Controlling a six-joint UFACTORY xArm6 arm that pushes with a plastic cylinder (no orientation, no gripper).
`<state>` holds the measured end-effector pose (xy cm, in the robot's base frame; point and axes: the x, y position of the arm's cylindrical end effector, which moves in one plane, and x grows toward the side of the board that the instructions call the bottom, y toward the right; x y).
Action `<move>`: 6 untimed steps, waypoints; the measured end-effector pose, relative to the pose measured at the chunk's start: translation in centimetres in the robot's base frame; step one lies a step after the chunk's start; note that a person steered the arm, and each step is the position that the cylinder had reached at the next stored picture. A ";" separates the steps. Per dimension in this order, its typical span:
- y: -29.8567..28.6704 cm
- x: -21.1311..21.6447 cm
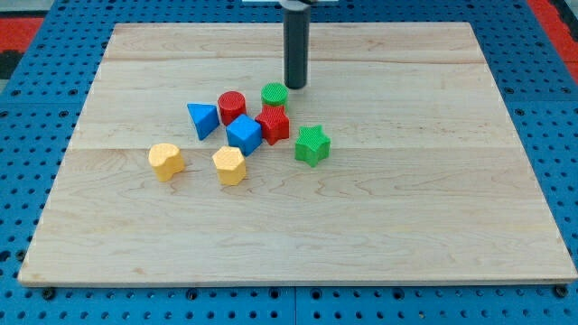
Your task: Move the green circle closer to the green star
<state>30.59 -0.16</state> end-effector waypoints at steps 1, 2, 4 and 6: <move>-3.8 0.6; -1.1 1.7; -1.9 0.1; -0.4 4.8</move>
